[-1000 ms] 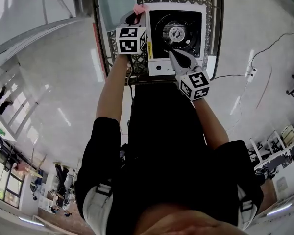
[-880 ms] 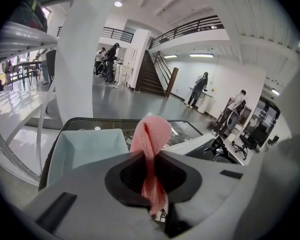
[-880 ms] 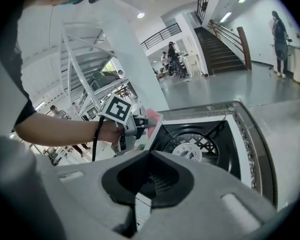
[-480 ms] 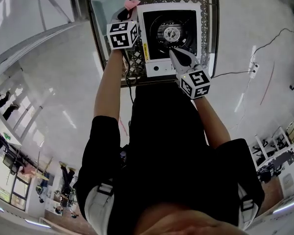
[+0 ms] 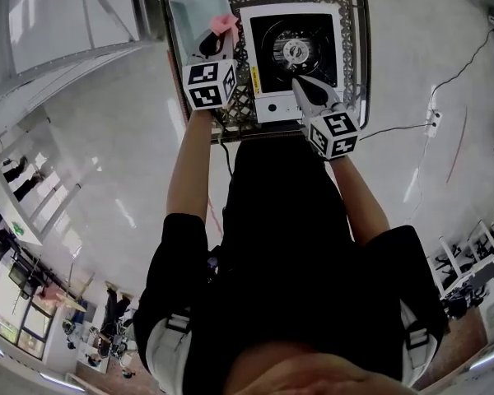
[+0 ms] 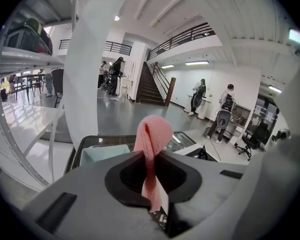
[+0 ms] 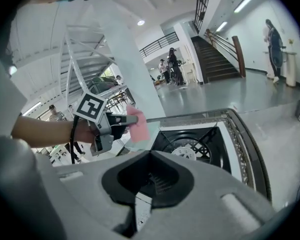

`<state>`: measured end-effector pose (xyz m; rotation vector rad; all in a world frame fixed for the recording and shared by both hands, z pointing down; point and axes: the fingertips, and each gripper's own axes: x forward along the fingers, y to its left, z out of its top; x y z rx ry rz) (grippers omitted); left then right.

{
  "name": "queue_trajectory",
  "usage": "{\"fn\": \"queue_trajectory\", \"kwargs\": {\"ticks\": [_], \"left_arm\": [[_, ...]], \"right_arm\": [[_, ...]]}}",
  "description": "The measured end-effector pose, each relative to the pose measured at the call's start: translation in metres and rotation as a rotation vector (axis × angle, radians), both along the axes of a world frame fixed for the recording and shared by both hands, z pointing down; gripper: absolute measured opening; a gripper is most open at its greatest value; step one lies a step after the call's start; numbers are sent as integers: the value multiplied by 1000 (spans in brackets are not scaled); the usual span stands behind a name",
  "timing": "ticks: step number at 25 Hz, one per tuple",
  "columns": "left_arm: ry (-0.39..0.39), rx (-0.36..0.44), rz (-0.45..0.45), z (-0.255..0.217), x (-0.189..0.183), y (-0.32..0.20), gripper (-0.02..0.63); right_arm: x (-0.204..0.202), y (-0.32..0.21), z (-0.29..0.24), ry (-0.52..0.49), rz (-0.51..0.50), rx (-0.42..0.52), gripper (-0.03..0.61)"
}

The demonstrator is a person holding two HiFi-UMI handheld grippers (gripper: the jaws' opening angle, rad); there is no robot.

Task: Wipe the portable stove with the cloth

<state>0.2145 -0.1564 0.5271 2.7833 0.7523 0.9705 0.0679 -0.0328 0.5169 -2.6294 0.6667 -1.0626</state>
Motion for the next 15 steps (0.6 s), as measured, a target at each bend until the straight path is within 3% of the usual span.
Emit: {"fn": "queue_trajectory", "kwargs": {"ticks": [8,15], "left_arm": [[184,13,20,-93,-76,-9,31],[298,-33,40,-151,-147,-8,31]], "right_arm": [[-17,-9,-56,142,90,-55,3],[-42,-15,-113,290,146,-95,3]]}}
